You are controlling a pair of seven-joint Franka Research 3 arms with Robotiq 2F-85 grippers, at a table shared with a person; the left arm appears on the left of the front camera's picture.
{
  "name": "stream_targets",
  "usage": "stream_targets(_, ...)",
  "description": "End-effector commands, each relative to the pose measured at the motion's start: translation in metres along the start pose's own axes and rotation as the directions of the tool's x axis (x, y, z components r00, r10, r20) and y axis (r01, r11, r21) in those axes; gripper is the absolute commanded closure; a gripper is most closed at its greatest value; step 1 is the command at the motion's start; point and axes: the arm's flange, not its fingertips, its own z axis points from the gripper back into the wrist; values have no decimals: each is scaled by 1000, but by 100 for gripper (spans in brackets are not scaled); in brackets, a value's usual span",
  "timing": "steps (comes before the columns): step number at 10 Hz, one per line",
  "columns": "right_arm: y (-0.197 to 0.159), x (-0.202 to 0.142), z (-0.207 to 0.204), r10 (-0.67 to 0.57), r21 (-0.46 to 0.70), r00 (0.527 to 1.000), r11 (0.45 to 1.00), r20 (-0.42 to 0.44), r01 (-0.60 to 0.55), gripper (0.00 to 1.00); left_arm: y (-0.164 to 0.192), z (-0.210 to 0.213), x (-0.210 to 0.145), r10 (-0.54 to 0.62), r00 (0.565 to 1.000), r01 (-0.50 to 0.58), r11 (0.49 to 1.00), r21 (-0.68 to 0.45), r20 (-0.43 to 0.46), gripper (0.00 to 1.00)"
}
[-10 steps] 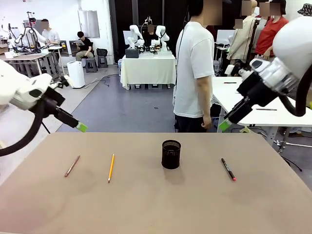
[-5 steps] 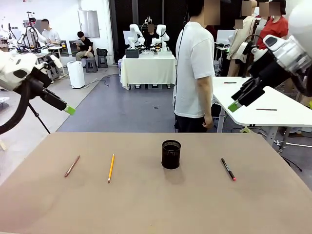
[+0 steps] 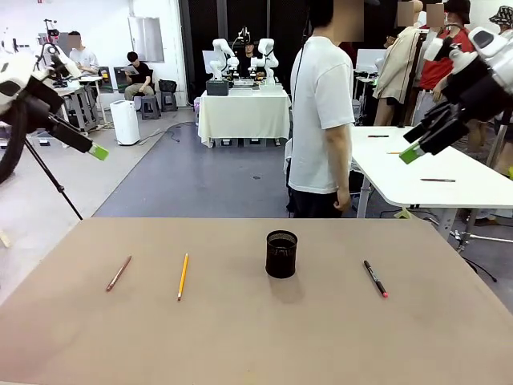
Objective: Place the pens into the pen holder.
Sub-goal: Pick up a writing instrument from the table and place it into the Pen holder.
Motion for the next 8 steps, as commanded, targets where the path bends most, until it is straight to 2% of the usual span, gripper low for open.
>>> stream_targets(1,-10,-15,21,9,25,1000,1000,15,-9,0,7,8,0,-3,1000,3,1000,-25,23,0)
stream_targets(5,-19,-36,55,-35,42,997,999,75,32,0,11,27,-3,-3,998,5,999,-33,55,0)
stream_targets(8,-28,-44,56,-58,56,995,997,79,54,0,12,29,-3,14,998,-11,998,-54,65,0)
